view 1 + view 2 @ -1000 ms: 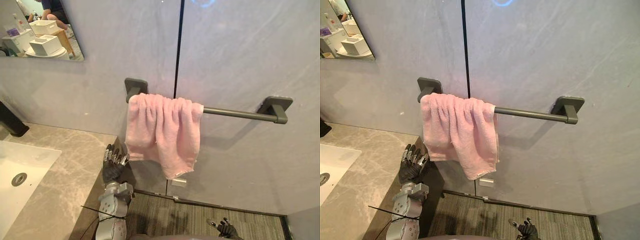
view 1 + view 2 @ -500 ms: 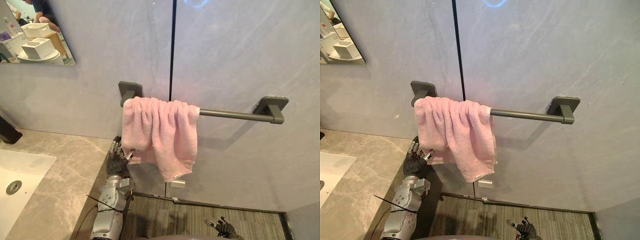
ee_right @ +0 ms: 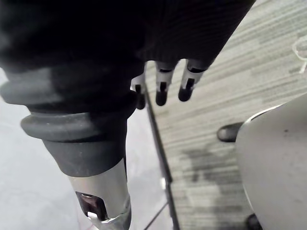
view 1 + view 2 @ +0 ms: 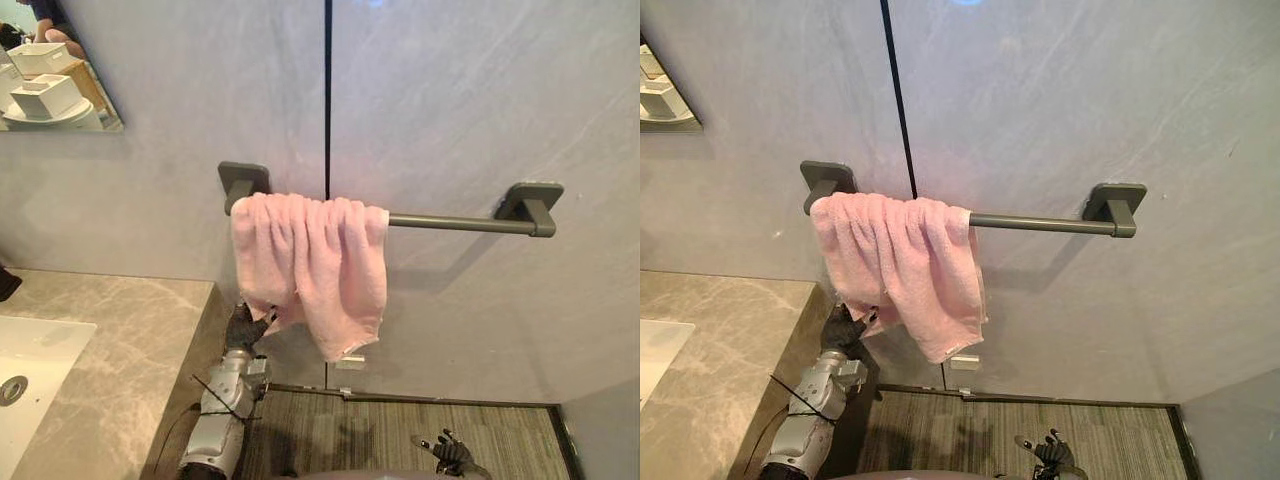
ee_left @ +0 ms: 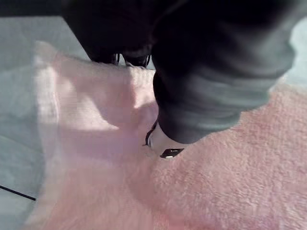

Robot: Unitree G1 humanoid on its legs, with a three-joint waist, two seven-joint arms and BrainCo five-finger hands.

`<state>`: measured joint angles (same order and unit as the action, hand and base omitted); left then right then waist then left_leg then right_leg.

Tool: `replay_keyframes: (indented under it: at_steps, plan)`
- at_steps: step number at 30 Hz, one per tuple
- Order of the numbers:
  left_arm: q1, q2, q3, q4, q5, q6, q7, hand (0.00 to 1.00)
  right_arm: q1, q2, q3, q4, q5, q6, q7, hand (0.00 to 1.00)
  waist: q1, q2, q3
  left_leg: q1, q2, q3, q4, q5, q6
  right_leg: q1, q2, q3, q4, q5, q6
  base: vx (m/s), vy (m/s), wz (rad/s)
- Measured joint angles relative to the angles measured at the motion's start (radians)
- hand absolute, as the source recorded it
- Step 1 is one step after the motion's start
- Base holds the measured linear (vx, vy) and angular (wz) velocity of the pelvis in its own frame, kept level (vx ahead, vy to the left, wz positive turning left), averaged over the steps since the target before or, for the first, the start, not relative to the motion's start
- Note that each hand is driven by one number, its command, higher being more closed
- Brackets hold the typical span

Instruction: Organize washtable

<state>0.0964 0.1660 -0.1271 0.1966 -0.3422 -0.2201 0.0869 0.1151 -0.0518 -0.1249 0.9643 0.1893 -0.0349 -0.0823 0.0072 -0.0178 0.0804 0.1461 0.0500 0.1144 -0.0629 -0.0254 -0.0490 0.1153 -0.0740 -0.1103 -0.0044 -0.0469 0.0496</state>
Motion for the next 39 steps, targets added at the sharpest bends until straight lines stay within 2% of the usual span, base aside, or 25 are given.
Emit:
replay_keyframes:
  at_steps: [3,10,13,16,22,26,32,39]
  plan:
    - [-0.007,0.0,0.001,0.0,-0.001,0.0,0.0,1.0,-0.001,-0.002,0.0,-0.05,0.01,-0.001,-0.001,0.0,-0.02,0.0,0.0,0.002,0.0,-0.012,-0.002,0.0,0.0,0.0,0.001,0.004,-0.001,0.0,0.0,0.01,-0.015,-0.06]
    - [-0.007,0.0,0.002,0.0,-0.001,0.0,0.0,1.0,0.038,-0.023,0.01,-0.411,-0.009,-0.031,-0.013,0.0,-0.044,0.002,0.001,0.006,0.0,-0.009,-0.002,-0.001,0.002,-0.001,0.0,0.019,0.005,0.004,-0.002,-0.03,-0.012,-0.06]
    - [-0.007,-0.001,0.001,-0.011,0.0,-0.001,0.001,1.0,0.071,-0.037,0.032,-0.619,-0.103,-0.048,-0.022,0.0,-0.046,0.008,0.006,0.006,0.003,0.004,0.002,-0.005,0.003,-0.019,0.002,0.038,0.017,0.003,0.0,-0.07,-0.011,-0.14]
    - [-0.007,-0.004,0.0,-0.048,0.0,-0.002,0.002,1.0,0.101,-0.043,0.049,-0.746,-0.164,-0.071,-0.022,0.0,-0.046,0.016,0.01,0.005,0.005,0.023,0.01,-0.01,0.002,-0.033,0.003,0.06,0.032,0.001,0.003,-0.04,-0.006,-0.19]
    - [-0.007,-0.006,-0.021,-0.09,0.001,-0.004,0.004,1.0,0.137,-0.055,0.096,-0.923,-0.2,-0.082,-0.011,0.0,-0.049,0.019,0.016,0.003,0.005,0.026,0.038,-0.025,0.01,-0.03,0.003,0.078,0.045,-0.001,0.004,-0.02,-0.009,-0.09]
    - [-0.007,-0.007,-0.024,-0.123,0.001,-0.009,0.003,1.0,0.136,-0.056,0.153,-1.0,-0.199,-0.119,0.006,0.0,-0.048,0.017,0.017,0.004,0.004,0.025,0.044,-0.026,0.011,-0.031,0.002,0.08,0.052,-0.001,0.005,-0.04,-0.008,-0.02]
    - [-0.007,-0.014,-0.044,-0.127,0.001,-0.011,0.002,1.0,0.124,-0.079,0.241,-1.03,-0.186,-0.135,0.062,0.0,-0.046,0.017,0.017,0.006,0.004,0.024,0.047,-0.026,0.011,-0.028,0.001,0.08,0.057,-0.001,0.005,-0.04,-0.016,0.0]
    - [-0.011,-0.03,-0.081,-0.127,0.001,-0.02,0.002,1.0,0.06,-0.11,0.361,-1.03,-0.147,-0.137,0.088,0.0,-0.046,0.017,0.017,0.007,0.004,0.02,0.049,-0.026,0.011,-0.024,0.001,0.076,0.056,0.0,0.005,0.0,-0.003,0.01]
